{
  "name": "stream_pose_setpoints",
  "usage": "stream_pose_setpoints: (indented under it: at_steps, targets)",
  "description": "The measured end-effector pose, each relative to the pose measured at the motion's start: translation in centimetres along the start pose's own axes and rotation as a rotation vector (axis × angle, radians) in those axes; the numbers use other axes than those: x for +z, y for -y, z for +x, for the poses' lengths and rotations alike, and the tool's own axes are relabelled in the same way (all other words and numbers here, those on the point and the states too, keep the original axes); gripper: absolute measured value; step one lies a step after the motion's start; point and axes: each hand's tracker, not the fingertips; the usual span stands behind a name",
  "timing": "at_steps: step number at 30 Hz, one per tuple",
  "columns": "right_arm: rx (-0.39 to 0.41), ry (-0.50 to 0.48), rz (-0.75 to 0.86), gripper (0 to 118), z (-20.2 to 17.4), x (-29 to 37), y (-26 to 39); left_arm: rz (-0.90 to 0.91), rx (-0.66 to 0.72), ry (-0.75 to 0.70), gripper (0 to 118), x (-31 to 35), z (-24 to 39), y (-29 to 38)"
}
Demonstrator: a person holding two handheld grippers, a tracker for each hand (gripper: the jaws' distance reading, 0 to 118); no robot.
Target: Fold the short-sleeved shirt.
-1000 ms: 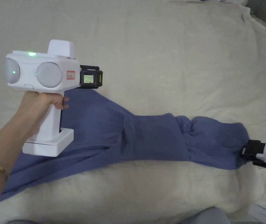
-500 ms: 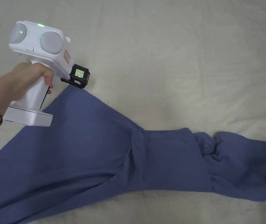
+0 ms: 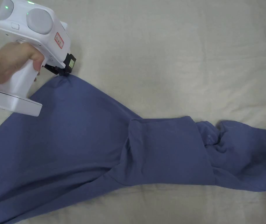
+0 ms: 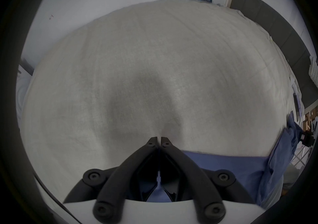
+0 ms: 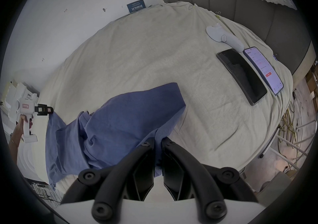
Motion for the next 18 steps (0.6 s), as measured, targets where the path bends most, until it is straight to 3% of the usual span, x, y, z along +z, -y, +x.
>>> stream_pose_setpoints:
  at_steps: [7,13,18]
  targets:
    - [0.004,-0.018,0.087,4,-0.4,2.9,-1.7,0.269,0.164,0.002,0,7.7,-1.6,2.4]
    - [0.015,-0.103,0.26,4,-2.5,9.4,-4.9,0.57,0.346,-0.094,0,19.8,-5.2,6.1]
    - [0.113,-0.133,0.49,4,-6.9,17.7,-7.7,0.861,0.445,-0.125,0,32.4,-6.7,9.9]
